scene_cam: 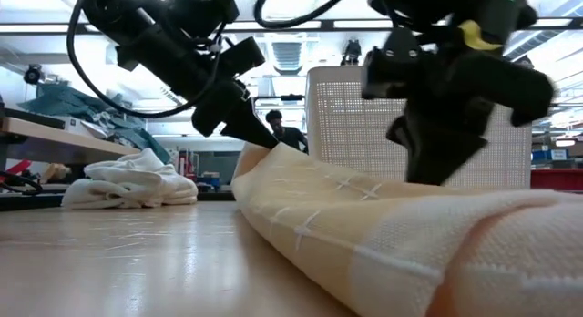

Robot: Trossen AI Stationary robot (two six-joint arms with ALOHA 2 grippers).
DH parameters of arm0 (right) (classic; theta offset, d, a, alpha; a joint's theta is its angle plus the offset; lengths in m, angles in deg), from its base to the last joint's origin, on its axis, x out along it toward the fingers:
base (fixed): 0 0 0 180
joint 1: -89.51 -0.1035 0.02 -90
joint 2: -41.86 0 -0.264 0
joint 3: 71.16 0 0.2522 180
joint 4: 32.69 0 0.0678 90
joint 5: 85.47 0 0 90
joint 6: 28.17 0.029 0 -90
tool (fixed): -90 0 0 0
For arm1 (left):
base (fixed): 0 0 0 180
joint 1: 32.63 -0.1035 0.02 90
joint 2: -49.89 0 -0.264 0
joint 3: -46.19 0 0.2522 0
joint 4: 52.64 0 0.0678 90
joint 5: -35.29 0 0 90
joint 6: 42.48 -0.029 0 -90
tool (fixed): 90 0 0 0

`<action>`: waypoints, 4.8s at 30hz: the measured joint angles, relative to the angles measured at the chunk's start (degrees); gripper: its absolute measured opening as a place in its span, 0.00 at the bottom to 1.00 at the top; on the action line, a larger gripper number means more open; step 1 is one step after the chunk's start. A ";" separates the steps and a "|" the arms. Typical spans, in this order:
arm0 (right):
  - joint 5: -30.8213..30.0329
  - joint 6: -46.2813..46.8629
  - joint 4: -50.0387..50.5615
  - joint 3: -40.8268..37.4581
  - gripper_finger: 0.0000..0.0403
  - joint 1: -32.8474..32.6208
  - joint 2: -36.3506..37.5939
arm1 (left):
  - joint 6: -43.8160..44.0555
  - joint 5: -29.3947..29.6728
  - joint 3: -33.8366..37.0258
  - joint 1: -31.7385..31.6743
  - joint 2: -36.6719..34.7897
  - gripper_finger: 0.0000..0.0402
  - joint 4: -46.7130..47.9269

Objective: Fold towel
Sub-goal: Fold the yellow kitchen towel

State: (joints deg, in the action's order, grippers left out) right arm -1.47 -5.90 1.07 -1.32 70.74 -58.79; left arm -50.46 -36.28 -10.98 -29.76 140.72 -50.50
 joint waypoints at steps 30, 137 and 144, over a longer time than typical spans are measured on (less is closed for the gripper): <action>-4.63 5.16 -20.67 -8.38 0.00 -4.87 -0.73 | 1.86 1.93 -19.24 -1.02 16.07 0.00 3.82; -5.34 36.39 -33.62 -8.69 0.40 -5.63 -1.80 | 42.34 -4.70 -1.82 16.22 5.75 0.30 7.86; -5.00 36.72 -34.08 -7.07 0.39 -4.61 -4.82 | 42.39 -4.76 -1.77 16.22 5.75 0.27 7.70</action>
State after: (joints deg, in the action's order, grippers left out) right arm -6.47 30.81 -33.01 -8.39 66.13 -63.61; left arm -8.06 -41.03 -12.76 -13.54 146.47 -42.80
